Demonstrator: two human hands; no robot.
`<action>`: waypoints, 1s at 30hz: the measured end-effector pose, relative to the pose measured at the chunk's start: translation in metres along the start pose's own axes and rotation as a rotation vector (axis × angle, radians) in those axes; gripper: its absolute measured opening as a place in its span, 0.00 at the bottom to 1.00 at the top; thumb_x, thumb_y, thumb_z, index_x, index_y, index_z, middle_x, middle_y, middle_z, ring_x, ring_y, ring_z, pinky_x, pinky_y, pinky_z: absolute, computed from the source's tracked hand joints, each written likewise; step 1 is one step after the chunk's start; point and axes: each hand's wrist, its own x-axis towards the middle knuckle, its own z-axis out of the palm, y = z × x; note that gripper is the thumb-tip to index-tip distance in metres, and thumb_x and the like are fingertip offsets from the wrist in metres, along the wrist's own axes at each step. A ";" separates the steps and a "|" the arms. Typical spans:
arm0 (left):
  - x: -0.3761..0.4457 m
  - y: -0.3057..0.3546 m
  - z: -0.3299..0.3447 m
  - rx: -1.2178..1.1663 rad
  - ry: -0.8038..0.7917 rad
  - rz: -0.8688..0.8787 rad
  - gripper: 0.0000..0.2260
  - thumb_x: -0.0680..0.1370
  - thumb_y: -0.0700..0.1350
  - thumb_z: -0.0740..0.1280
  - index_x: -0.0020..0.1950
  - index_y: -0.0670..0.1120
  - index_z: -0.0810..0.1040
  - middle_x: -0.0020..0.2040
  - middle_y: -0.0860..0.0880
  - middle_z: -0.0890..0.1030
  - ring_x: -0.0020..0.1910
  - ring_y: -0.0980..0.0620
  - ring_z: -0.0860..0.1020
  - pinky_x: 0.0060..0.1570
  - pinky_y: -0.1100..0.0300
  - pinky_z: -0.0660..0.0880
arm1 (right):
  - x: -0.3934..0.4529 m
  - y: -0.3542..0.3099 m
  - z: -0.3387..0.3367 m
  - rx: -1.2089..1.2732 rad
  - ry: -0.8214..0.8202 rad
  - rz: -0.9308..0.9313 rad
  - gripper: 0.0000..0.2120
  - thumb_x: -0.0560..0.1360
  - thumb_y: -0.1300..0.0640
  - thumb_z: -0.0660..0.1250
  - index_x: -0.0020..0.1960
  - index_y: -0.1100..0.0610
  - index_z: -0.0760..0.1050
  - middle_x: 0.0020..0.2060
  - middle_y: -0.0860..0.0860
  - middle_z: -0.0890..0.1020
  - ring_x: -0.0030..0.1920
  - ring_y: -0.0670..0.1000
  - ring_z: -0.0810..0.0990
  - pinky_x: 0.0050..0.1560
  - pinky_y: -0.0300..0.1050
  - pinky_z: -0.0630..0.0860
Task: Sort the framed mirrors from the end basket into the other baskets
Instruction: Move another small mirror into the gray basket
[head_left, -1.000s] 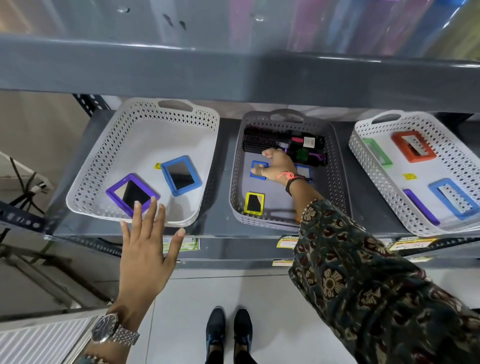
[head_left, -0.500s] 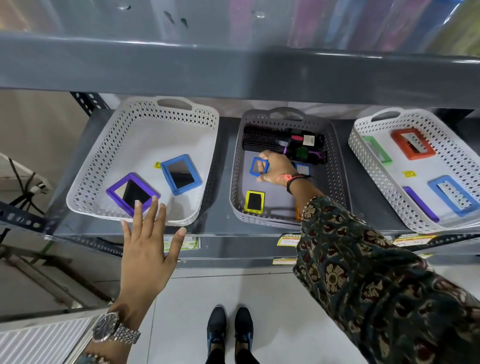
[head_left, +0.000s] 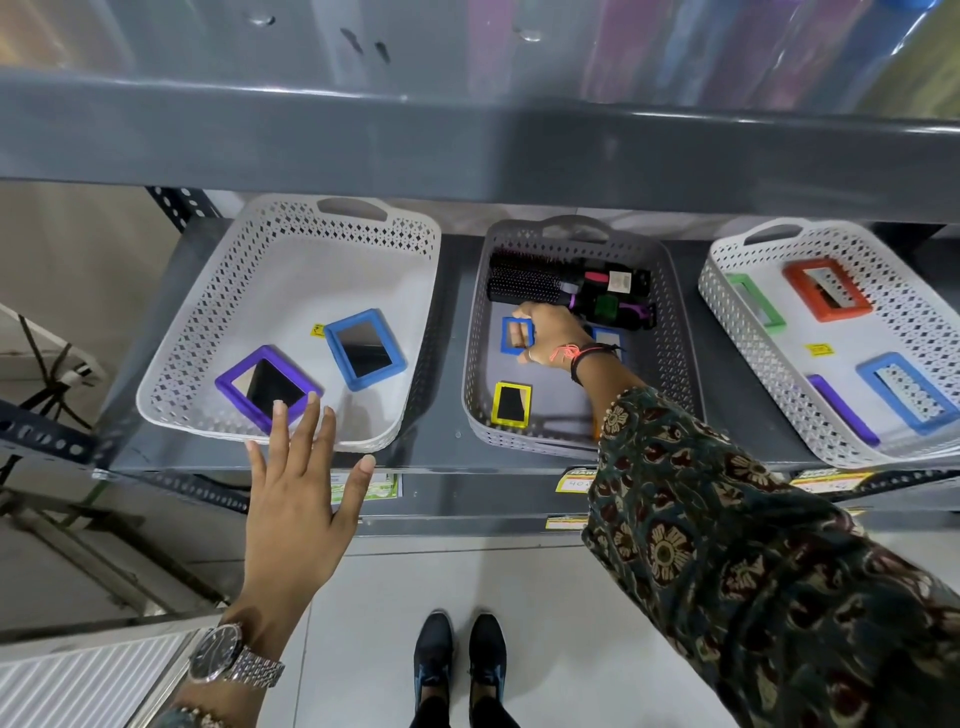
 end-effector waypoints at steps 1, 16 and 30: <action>0.000 0.000 0.000 0.001 -0.002 0.000 0.32 0.79 0.61 0.50 0.76 0.43 0.59 0.78 0.48 0.55 0.77 0.51 0.40 0.73 0.44 0.43 | 0.000 -0.001 0.000 -0.005 -0.003 -0.005 0.29 0.68 0.70 0.72 0.67 0.64 0.68 0.58 0.61 0.79 0.59 0.59 0.78 0.49 0.36 0.69; 0.000 0.000 -0.001 -0.005 -0.003 0.004 0.32 0.79 0.62 0.50 0.76 0.43 0.58 0.78 0.48 0.55 0.77 0.52 0.40 0.73 0.44 0.42 | -0.001 0.011 -0.001 0.131 0.162 -0.042 0.25 0.70 0.65 0.71 0.65 0.62 0.71 0.63 0.58 0.77 0.59 0.53 0.76 0.61 0.43 0.73; 0.000 -0.003 0.003 -0.005 0.010 0.019 0.33 0.78 0.63 0.49 0.75 0.42 0.60 0.78 0.48 0.56 0.77 0.50 0.41 0.73 0.40 0.45 | -0.067 -0.006 0.020 -0.268 -0.094 -0.079 0.06 0.69 0.63 0.64 0.46 0.60 0.76 0.49 0.55 0.75 0.45 0.51 0.69 0.31 0.36 0.58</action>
